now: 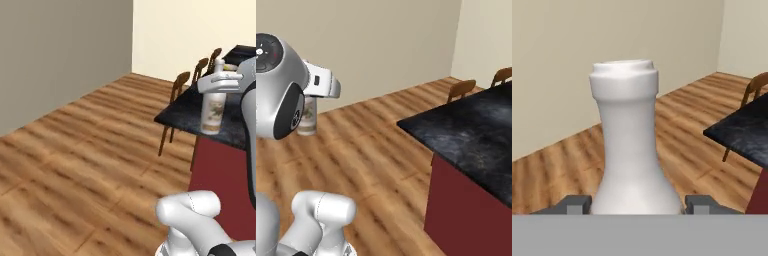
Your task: There is a bowl on the dining counter. Grab a lemon wedge from the fridge and place it in the bowl. Then get the liquor bottle and glass cup from the cabinet and place them next to the bowl.
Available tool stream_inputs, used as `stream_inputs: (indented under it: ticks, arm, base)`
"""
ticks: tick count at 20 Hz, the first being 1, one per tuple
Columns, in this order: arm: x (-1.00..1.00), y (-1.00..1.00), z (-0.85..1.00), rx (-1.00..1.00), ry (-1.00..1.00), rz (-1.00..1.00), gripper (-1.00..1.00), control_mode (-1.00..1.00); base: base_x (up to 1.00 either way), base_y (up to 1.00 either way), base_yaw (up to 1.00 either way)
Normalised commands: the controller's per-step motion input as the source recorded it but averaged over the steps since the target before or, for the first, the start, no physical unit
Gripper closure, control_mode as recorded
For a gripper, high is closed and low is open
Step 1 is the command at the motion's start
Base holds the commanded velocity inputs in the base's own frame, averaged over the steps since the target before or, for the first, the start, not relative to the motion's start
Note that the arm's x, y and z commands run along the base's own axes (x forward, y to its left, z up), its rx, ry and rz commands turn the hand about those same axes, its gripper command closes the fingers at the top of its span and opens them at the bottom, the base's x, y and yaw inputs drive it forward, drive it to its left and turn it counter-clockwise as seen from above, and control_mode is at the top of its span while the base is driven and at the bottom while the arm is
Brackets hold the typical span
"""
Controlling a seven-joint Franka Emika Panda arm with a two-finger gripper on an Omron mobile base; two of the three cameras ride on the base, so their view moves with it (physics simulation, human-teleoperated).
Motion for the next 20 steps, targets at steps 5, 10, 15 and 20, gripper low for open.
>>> stream_inputs:
  ticks: [5,10,15,20]
  arm:
    - [0.0,0.0,0.0,0.0,0.0,0.0,1.0,1.0]
    - [0.0,0.0,0.0,0.0,0.0,0.0,1.0,1.0]
    - [0.0,0.0,0.0,0.0,0.0,0.0,1.0,1.0]
    - [0.0,0.0,0.0,0.0,0.0,0.0,1.0,1.0]
  base:
    - [0.62,0.48,-0.63]
    - [0.61,0.59,-0.6]
    - [0.56,0.76,-0.54]
    - [0.46,0.9,-0.51]
